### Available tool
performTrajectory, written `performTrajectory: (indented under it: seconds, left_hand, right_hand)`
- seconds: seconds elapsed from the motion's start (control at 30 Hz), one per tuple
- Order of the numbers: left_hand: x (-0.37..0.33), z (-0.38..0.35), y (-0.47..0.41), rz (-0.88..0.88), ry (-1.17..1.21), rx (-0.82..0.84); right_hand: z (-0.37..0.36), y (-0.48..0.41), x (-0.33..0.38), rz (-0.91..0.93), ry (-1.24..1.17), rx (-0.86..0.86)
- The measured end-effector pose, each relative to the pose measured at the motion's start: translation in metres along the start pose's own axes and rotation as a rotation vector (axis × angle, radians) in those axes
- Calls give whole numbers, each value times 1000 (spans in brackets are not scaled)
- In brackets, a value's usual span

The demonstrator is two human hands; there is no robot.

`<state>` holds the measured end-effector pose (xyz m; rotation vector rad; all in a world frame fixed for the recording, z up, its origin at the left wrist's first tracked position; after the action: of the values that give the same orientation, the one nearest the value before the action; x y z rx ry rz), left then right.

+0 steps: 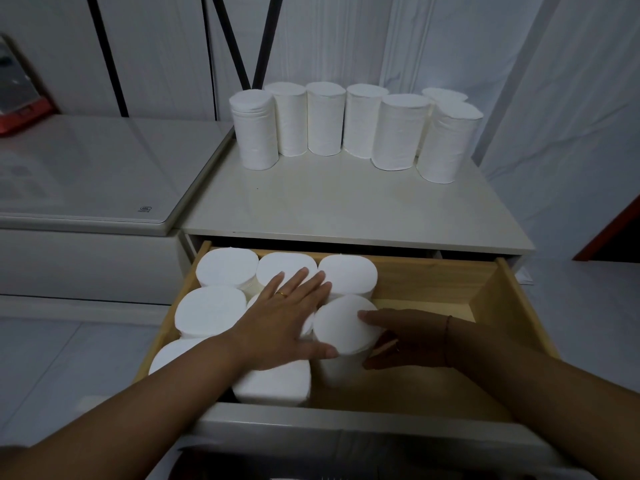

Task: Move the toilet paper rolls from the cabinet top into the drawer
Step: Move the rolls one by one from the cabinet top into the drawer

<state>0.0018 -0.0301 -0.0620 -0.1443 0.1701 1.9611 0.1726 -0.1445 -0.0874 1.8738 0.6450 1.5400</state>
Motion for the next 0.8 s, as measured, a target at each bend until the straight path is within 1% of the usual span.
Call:
performTrajectory:
  seconds: [0.3,0.43,0.6,0.8]
  left_hand:
    - [-2,0,0,13,-6,-3]
    - [0,0,0,11,8,-20]
    - [2,-1,-1,-17,33,-25]
    - [5,-3,0,-35,38,-10]
  right_hand:
    - [-2,2,0,10,-12,1]
    - [2,4,-1,6,-23,-34]
    - [3,5,3,-13,46,-109]
    - [-1,9,0,-53,81,-108]
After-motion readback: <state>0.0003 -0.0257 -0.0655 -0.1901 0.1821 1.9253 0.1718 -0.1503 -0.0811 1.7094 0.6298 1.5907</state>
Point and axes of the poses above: each hand's wrist, its own y-axis away from the middle knuckle, its own z-axis out of the back of the hand, x = y × z, the point moved 4 cm from there along -y, towards the middle knuckle, and after that the axes turned 1 degree about -x, right-handed, at the moved point
